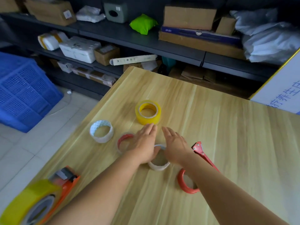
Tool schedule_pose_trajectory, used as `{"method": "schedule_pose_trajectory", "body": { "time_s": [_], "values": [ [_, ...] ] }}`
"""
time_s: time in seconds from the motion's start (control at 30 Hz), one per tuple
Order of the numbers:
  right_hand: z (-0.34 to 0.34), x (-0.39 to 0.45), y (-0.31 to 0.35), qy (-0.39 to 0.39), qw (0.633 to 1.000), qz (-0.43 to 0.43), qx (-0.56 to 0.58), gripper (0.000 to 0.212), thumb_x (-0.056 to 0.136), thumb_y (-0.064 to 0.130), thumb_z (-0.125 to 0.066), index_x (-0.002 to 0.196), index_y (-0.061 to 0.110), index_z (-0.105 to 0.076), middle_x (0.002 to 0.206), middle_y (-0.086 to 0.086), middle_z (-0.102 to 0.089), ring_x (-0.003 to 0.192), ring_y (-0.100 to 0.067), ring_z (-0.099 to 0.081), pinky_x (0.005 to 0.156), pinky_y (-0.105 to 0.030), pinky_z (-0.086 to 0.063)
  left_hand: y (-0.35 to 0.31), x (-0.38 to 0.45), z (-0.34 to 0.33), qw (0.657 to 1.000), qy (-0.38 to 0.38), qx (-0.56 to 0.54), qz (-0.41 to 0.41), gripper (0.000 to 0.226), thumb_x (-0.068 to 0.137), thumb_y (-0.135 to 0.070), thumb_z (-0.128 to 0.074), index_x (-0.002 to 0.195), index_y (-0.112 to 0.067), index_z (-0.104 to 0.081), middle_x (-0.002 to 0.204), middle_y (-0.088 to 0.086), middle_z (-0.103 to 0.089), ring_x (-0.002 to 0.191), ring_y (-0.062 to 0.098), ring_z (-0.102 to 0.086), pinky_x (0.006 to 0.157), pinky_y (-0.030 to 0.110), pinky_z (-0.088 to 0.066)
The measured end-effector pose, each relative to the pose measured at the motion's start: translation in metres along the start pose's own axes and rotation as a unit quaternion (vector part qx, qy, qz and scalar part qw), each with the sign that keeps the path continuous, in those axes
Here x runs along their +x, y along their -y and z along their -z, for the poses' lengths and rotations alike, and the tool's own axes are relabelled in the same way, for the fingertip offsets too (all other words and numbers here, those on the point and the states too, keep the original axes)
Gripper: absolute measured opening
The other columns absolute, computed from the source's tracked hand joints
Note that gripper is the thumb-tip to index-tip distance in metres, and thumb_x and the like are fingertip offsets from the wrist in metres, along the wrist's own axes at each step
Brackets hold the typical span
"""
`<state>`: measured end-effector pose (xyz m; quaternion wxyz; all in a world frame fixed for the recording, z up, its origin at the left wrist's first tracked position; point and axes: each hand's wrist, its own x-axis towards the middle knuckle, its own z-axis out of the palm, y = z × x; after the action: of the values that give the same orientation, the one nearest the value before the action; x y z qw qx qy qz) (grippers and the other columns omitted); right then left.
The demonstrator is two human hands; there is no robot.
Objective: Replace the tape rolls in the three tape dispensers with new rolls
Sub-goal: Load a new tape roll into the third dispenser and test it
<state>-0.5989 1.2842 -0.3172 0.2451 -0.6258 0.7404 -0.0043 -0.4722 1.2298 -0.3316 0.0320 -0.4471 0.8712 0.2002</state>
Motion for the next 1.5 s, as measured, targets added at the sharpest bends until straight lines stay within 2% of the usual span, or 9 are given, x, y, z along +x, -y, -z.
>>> {"method": "schedule_pose_trajectory", "body": {
  "time_s": [0.27, 0.37, 0.6, 0.8, 0.93, 1.03, 1.13, 1.23, 1.5],
  "values": [
    [0.016, 0.070, 0.014, -0.021, 1.000, -0.011, 0.012, 0.077, 0.093, 0.021, -0.050, 0.154, 0.020, -0.003, 0.162, 0.003, -0.003, 0.147, -0.020, -0.012, 0.117, -0.033, -0.018, 0.033, 0.061, 0.029, 0.990, -0.016, -0.046, 0.131, 0.072, 0.095, -0.033, -0.050, 0.153, -0.025, -0.007, 0.161, 0.008, 0.000, 0.147, 0.027, -0.011, 0.115, 0.038, -0.022],
    [0.014, 0.093, 0.016, -0.007, 0.999, 0.013, -0.050, 0.072, 0.093, 0.016, -0.049, 0.153, 0.021, -0.009, 0.162, 0.005, -0.001, 0.149, -0.018, -0.004, 0.117, -0.035, -0.015, 0.042, 0.081, 0.032, 0.993, 0.010, -0.024, 0.115, 0.051, 0.096, -0.028, -0.047, 0.145, -0.026, -0.034, 0.162, 0.004, -0.003, 0.146, 0.026, -0.013, 0.113, 0.038, -0.027],
    [0.001, 0.114, 0.008, -0.058, 0.993, 0.037, -0.095, 0.048, 0.095, 0.015, -0.047, 0.141, 0.028, -0.039, 0.150, 0.007, -0.036, 0.144, -0.019, -0.017, 0.111, -0.037, -0.026, 0.051, 0.096, 0.020, 0.996, -0.002, 0.036, 0.077, 0.027, 0.099, -0.026, -0.046, 0.123, -0.019, -0.057, 0.142, -0.003, -0.041, 0.143, 0.028, -0.018, 0.101, 0.034, -0.037],
    [0.003, 0.103, 0.002, -0.123, 0.989, 0.046, -0.067, 0.029, 0.094, 0.017, -0.049, 0.122, 0.023, -0.054, 0.130, 0.003, -0.051, 0.133, -0.020, -0.032, 0.102, -0.032, -0.036, 0.038, 0.081, 0.021, 0.999, 0.013, 0.031, 0.037, 0.029, 0.099, -0.024, -0.042, 0.125, -0.018, -0.053, 0.139, -0.003, -0.040, 0.143, 0.031, -0.015, 0.103, 0.037, -0.038],
    [0.007, 0.066, -0.007, -0.185, 0.979, 0.080, -0.033, 0.025, 0.091, 0.017, -0.055, 0.116, 0.019, -0.059, 0.120, 0.004, -0.056, 0.132, -0.016, -0.036, 0.095, -0.030, -0.041, 0.031, 0.054, 0.025, 0.988, -0.125, -0.088, -0.019, 0.026, 0.090, -0.033, -0.060, 0.113, -0.020, -0.062, 0.128, -0.005, -0.042, 0.130, 0.018, -0.031, 0.101, 0.025, -0.035],
    [0.001, 0.030, -0.021, -0.265, 0.959, 0.100, 0.010, 0.025, 0.069, 0.004, -0.071, 0.091, 0.016, -0.066, 0.095, 0.003, -0.063, 0.111, -0.015, -0.049, 0.073, -0.033, -0.056, 0.009, 0.032, 0.037, 0.957, -0.191, -0.219, 0.011, 0.049, 0.087, -0.032, -0.063, 0.131, -0.017, -0.049, 0.132, 0.002, -0.037, 0.125, 0.017, -0.041, 0.096, 0.015, -0.028],
    [-0.004, -0.011, -0.031, -0.314, 0.940, 0.131, 0.013, 0.023, 0.066, 0.004, -0.074, 0.083, 0.016, -0.064, 0.088, 0.005, -0.062, 0.107, -0.013, -0.049, 0.071, -0.027, -0.056, -0.014, 0.016, 0.049, 0.946, -0.139, -0.279, 0.089, 0.058, 0.095, -0.036, -0.052, 0.144, -0.011, -0.036, 0.142, 0.009, -0.043, 0.128, 0.021, -0.046, 0.103, 0.025, -0.033],
    [-0.006, -0.048, -0.041, -0.352, 0.923, 0.157, -0.009, 0.011, 0.078, 0.011, -0.062, 0.086, 0.017, -0.065, 0.091, 0.005, -0.062, 0.107, -0.016, -0.053, 0.081, -0.030, -0.053, -0.030, -0.005, 0.051, 0.924, -0.086, -0.360, 0.092, 0.042, 0.094, -0.032, -0.056, 0.131, -0.011, -0.053, 0.122, 0.007, -0.064, 0.112, 0.021, -0.059, 0.098, 0.030, -0.044],
    [-0.010, -0.117, -0.039, -0.455, 0.870, 0.014, 0.188, 0.070, 0.066, 0.010, -0.076, 0.128, 0.016, -0.045, 0.129, -0.002, -0.036, 0.117, -0.017, -0.039, 0.102, -0.021, -0.031, -0.079, -0.063, 0.023, 0.863, -0.098, -0.495, 0.029, 0.041, 0.081, -0.023, -0.071, 0.113, -0.034, -0.048, 0.112, -0.006, -0.063, 0.105, 0.012, -0.061, 0.096, 0.037, -0.050]
  ]
}}
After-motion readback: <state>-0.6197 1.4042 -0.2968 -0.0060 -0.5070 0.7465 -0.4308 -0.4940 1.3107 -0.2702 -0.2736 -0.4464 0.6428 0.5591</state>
